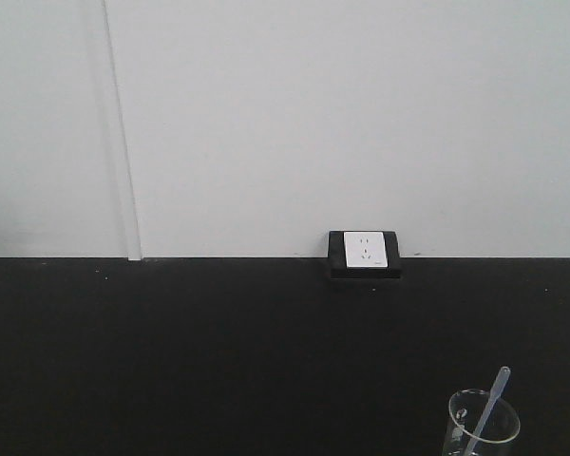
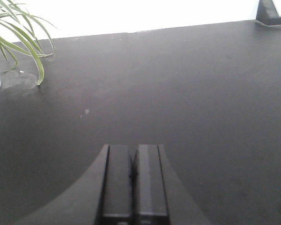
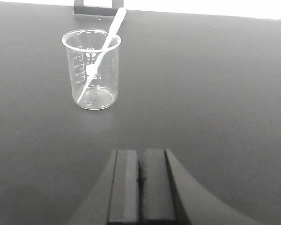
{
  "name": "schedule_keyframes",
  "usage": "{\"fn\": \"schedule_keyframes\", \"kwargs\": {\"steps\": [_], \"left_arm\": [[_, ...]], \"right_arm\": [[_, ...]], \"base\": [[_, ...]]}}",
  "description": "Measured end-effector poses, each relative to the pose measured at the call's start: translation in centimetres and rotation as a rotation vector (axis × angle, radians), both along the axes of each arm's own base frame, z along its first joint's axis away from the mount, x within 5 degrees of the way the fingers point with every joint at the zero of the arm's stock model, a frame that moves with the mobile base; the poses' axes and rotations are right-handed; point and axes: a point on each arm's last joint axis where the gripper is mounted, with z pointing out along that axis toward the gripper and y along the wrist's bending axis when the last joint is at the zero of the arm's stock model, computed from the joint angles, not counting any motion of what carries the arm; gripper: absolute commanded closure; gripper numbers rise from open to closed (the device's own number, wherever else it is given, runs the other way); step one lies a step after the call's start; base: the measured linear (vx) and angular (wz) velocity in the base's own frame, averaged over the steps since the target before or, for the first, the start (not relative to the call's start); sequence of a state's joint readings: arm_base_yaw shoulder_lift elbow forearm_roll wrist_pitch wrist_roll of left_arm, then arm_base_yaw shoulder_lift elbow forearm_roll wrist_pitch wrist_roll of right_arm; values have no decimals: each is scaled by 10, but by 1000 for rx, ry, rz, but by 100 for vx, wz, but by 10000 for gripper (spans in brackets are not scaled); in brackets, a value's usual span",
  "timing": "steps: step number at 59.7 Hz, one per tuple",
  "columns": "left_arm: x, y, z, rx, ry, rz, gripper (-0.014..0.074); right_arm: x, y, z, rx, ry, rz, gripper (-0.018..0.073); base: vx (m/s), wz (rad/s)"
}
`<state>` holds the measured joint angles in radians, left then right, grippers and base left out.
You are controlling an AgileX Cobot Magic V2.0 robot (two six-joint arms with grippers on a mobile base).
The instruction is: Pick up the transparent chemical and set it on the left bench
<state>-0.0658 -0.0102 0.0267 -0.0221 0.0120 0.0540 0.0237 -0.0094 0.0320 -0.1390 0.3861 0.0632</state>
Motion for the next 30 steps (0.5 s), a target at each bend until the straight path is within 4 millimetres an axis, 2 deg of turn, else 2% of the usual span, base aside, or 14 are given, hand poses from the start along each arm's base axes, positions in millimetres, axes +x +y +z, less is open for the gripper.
{"fn": "schedule_keyframes", "kwargs": {"steps": [30], "left_arm": [[0, 0, 0, 0, 0, 0, 600]], "right_arm": [[0, 0, 0, 0, 0, 0, 567]], "base": [[0, 0]]}}
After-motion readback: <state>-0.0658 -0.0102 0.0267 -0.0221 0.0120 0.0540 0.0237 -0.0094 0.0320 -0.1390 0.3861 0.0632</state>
